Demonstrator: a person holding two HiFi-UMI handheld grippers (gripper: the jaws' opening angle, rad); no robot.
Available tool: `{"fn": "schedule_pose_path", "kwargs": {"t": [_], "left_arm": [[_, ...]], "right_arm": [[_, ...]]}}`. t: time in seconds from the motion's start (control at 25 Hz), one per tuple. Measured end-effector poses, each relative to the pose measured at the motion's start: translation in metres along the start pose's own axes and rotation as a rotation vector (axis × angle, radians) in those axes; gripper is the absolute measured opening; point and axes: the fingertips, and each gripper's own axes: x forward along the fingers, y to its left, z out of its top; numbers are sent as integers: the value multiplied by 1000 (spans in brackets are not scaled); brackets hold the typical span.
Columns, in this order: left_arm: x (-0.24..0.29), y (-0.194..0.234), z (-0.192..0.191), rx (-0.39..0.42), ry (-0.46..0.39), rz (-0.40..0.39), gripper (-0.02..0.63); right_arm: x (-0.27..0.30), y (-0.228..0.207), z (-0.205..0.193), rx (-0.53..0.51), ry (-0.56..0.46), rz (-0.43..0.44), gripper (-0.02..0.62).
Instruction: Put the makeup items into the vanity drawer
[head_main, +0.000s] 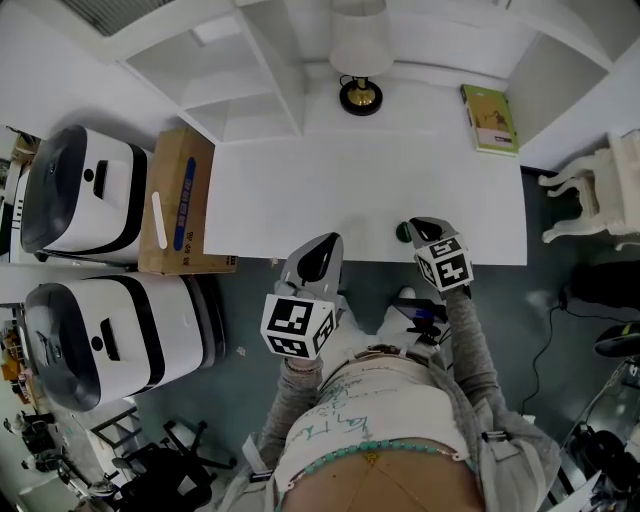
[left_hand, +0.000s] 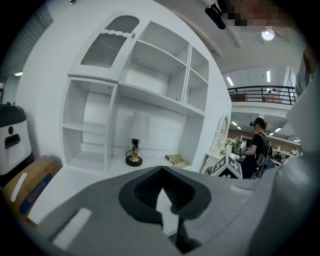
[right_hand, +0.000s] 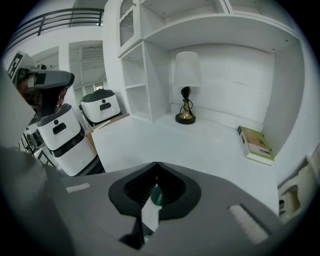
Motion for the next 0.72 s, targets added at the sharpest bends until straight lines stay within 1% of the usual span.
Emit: {"fn": "schedule_pose_path", "kwargs": {"t": [0.4,0.72], "left_arm": [[-6,9,-6,-21,8,32,2],[-9,16,-13,-37,24,53,2]], "right_arm": [[34,-10,-38,-25,122,18,31],[60,-7,-60,-12,177,68,61]]}}
